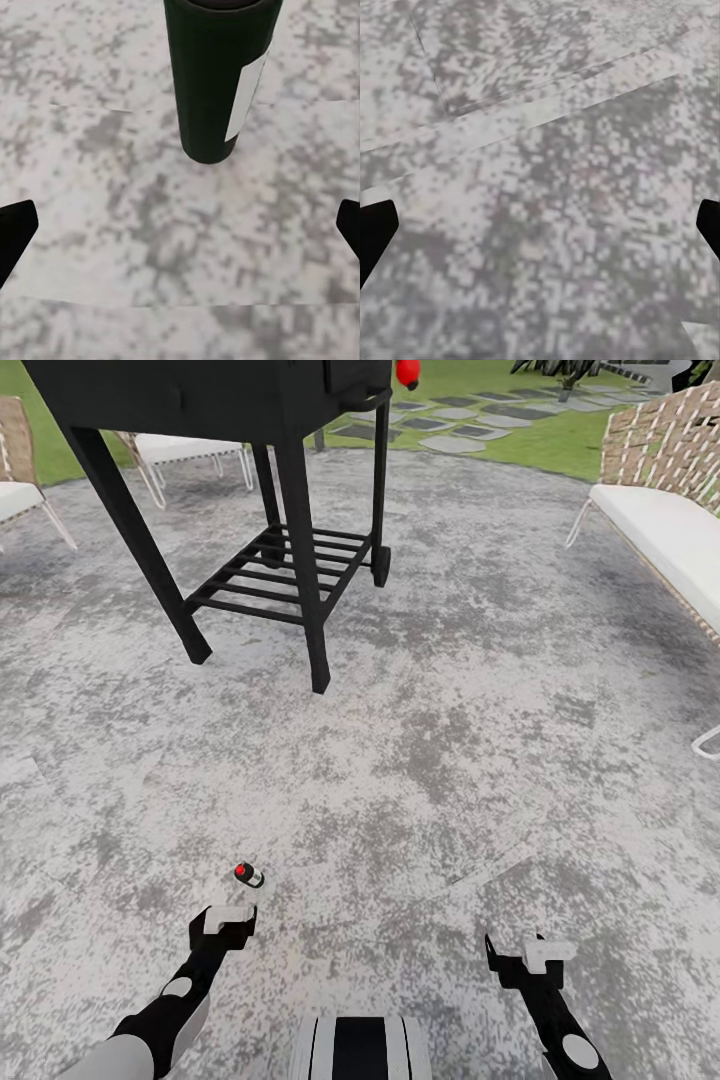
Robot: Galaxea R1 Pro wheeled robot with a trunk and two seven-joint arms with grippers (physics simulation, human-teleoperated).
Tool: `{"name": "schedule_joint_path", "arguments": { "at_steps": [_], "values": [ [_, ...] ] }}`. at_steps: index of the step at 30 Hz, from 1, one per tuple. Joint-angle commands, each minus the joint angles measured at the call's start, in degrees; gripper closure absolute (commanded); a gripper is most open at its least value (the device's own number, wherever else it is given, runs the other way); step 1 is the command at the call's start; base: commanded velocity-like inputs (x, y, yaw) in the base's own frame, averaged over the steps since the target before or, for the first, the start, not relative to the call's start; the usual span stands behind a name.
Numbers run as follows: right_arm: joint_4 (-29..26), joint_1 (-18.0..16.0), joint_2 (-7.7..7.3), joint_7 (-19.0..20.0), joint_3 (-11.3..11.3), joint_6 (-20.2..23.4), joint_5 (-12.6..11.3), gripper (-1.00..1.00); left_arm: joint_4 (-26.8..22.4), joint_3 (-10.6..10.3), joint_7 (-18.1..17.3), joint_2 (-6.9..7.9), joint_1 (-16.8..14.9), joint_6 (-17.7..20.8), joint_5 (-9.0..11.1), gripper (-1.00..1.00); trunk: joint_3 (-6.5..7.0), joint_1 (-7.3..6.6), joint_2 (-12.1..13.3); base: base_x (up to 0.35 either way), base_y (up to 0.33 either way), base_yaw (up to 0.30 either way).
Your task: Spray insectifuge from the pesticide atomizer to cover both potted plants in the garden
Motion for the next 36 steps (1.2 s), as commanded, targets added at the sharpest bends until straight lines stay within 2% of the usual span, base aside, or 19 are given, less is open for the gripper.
{"name": "schedule_joint_path", "arguments": {
  "at_steps": [1,19,36],
  "values": [
    [0.0,0.0,-0.01,-0.2,0.1,-0.2,0.0,-1.00,0.1,0.4,-0.1,-0.06,0.0,-0.2,-0.4,-1.00,-0.03,-0.01,0.0,0.087,-0.019,0.000],
    [0.0,0.0,-0.01,-0.2,0.1,-0.2,0.0,-1.00,0.1,0.5,-0.1,0.08,0.0,-0.2,-0.1,-1.00,-0.04,-0.01,0.0,0.127,-0.018,0.000],
    [0.0,0.0,-0.01,-0.2,0.1,-0.2,0.0,-1.00,0.0,0.5,-0.1,0.05,0.0,-0.3,-0.2,-1.00,-0.04,-0.01,0.0,0.015,0.000,0.000]
  ]
}}
